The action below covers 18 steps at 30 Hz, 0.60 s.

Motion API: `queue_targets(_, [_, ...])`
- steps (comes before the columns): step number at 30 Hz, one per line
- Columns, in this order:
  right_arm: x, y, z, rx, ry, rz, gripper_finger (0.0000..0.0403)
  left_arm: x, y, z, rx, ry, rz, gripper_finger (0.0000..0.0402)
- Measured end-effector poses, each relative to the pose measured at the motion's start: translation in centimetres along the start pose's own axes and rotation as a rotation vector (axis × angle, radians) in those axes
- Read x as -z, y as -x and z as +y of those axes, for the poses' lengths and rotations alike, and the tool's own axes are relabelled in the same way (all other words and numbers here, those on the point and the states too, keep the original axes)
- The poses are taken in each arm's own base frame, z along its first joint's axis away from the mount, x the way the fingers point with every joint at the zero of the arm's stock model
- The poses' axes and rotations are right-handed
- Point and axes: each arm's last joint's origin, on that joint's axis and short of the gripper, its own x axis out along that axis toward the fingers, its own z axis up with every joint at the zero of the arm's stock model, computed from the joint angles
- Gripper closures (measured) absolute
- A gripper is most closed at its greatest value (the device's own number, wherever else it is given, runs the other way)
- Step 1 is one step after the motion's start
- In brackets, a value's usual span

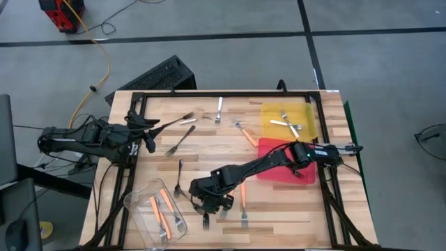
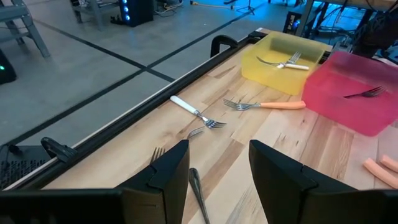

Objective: Sort silverware by color (type)
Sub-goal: Put the black fork into the red bin

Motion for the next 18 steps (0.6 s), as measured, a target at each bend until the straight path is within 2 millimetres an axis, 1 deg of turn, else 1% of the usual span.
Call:
queue_targets(3, [0.0,-0.2,0.1,-0.011,0.002,-0.022,0.0241,0.0,0.0,0.0,0.0,0.0,0.0,0.025])
queue_targets(6, [0.4,-1.4,0.2,-0.011,0.001,-0.021,0.0241,0.0,0.0,0.0,0.0,0.001,0.0,0.025])
queue_targets(8, [0.8,-2.1,0.6,-0.041,-0.003,-0.001,0.0241,0.0,0.0,0.0,0.0,0.001,0.0,0.025])
queue_targets(10, [1.0,-2.9,0.6,-0.039,0.022,-0.005,0.0241,0.0,0.0,0.0,0.0,0.001,0.0,0.025])
queue_targets(12, [1.1,-3.0,0.8,-0.053,0.032,0.012,0.0241,0.0,0.0,0.0,0.001,0.0,0.0,0.025])
queue_targets(14, [1.4,-3.5,0.9,-0.064,0.028,0.022,0.0241,0.0,0.0,0.0,0.0,0.0,0.001,0.025])
queue_targets(18, [2.1,-3.4,0.8,-0.089,-0.047,0.04,0.0249,0.0,0.0,0.0,0.0,-0.001,0.002,0.025])
